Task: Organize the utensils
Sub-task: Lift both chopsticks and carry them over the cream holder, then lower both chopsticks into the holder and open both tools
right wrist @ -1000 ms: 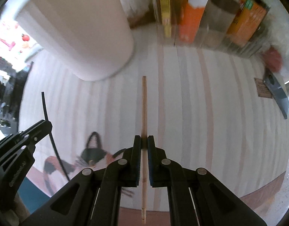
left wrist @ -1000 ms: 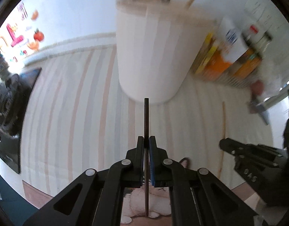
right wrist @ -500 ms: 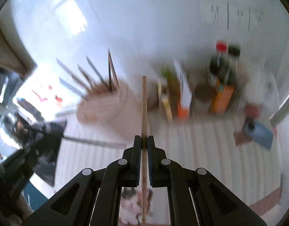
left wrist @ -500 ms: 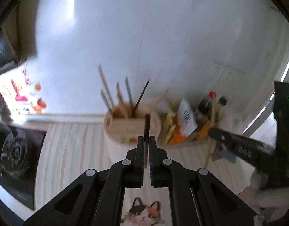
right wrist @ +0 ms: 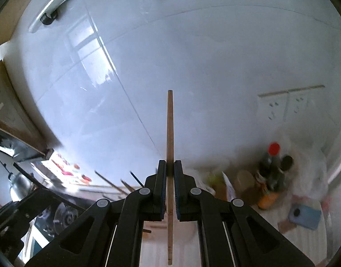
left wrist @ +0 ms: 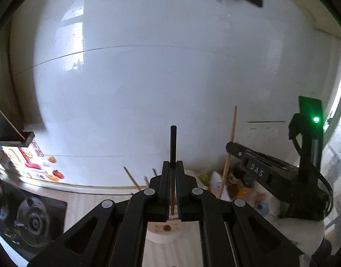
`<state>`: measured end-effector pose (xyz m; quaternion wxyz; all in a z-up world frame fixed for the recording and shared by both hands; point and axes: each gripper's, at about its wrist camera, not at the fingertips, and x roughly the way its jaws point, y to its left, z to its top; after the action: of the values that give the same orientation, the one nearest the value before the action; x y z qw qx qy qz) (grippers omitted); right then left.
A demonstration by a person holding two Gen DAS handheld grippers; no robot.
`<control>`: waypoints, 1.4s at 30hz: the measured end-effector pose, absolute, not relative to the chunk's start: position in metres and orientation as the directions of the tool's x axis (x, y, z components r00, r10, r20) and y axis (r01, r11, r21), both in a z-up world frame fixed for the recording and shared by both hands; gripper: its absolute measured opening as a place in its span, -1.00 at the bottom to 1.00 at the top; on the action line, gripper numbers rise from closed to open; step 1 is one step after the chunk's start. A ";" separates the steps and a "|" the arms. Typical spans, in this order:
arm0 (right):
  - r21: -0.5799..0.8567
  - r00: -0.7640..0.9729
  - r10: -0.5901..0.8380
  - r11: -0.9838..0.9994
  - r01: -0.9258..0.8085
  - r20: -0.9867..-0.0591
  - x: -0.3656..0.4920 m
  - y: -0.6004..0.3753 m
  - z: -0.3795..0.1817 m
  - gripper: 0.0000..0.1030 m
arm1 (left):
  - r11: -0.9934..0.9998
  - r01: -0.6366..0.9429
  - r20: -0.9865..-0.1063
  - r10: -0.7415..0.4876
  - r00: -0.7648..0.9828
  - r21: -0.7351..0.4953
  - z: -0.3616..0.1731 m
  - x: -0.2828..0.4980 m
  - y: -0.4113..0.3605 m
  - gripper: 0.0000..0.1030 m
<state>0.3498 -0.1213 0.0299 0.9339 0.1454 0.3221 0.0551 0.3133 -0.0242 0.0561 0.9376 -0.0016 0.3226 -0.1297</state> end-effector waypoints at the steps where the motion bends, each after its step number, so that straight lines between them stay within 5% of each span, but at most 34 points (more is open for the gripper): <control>1: 0.306 0.794 0.195 0.952 -0.012 -0.576 0.356 -0.117 0.029 -0.87 | 0.970 0.229 -0.608 -0.229 0.760 -0.080 0.053 0.321 -0.022 -0.97; 15: 0.243 0.901 0.165 0.967 -0.069 -0.401 0.409 -0.076 -0.017 -0.87 | 0.989 0.122 -0.694 -0.146 0.705 -0.084 -0.005 0.384 -0.001 -0.96; 26: 0.216 0.878 0.204 0.969 -0.119 -0.433 0.416 -0.069 -0.047 -0.86 | 0.993 0.077 -0.715 -0.115 0.690 -0.086 -0.007 0.377 -0.001 -0.81; 29: 0.233 0.865 0.215 0.965 -0.118 -0.454 0.408 -0.075 -0.041 -0.77 | 0.996 0.056 -0.695 -0.090 0.714 -0.072 0.004 0.365 0.001 -0.38; 31: 0.244 0.864 0.213 0.964 -0.110 -0.455 0.399 -0.080 -0.035 -0.44 | 0.997 0.033 -0.678 -0.074 0.731 -0.073 0.008 0.358 0.007 0.44; 32: 0.238 0.863 0.199 0.967 -0.095 -0.464 0.393 -0.082 -0.032 -0.37 | 0.997 0.015 -0.665 -0.058 0.744 -0.070 0.011 0.352 0.010 0.56; 35: 0.219 0.856 0.156 0.974 -0.051 -0.493 0.375 -0.086 -0.026 -0.16 | 0.998 -0.019 -0.652 -0.024 0.758 -0.058 0.008 0.339 0.020 0.68; 37: 0.204 0.844 0.123 0.979 -0.017 -0.521 0.362 -0.088 -0.026 0.02 | 0.999 -0.032 -0.656 -0.005 0.755 -0.044 0.001 0.332 0.025 0.97; 42: 0.124 0.792 0.013 0.989 0.080 -0.611 0.334 -0.090 -0.044 0.58 | 0.998 -0.057 -0.682 0.063 0.728 0.031 -0.032 0.321 0.031 1.00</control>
<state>0.3344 -0.0903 -0.0439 0.9438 0.0719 0.3222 -0.0176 0.3214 0.0315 -0.0323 0.9296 0.0039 0.3671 0.0324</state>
